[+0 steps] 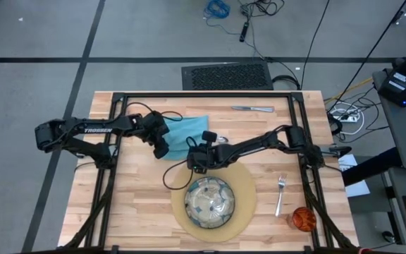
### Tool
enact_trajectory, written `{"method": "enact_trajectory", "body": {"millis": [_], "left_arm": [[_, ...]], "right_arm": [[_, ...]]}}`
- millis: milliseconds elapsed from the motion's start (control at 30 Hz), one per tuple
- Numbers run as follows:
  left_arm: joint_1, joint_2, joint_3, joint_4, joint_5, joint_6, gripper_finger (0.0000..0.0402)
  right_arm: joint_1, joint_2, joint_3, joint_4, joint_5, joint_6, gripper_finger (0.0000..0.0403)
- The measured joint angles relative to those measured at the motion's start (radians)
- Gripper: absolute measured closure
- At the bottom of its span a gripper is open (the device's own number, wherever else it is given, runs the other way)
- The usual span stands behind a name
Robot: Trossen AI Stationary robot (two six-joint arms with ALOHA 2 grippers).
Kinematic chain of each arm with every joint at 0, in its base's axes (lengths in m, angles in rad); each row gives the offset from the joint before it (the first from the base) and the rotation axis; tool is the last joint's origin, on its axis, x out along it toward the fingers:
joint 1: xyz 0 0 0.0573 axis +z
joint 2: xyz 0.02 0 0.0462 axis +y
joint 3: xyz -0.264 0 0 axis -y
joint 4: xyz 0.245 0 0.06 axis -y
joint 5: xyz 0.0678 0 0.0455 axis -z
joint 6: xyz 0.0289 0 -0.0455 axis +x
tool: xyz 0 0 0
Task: Set table place
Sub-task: Fold the blue napkin
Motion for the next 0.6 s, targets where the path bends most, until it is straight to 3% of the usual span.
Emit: {"method": "enact_trajectory", "body": {"millis": [400, 600], "left_arm": [[-0.001, 0.0, 0.0, 0.024, 0.037, -0.001, 0.0402], [-0.018, 0.0, 0.0, 0.12, 0.111, -0.052, 0.0402]], "right_arm": [[0.014, -0.021, -0.029, -0.072, -0.054, 0.065, 0.0403], [0.018, -0.021, -0.037, -0.07, -0.055, 0.085, 0.0403]]}}
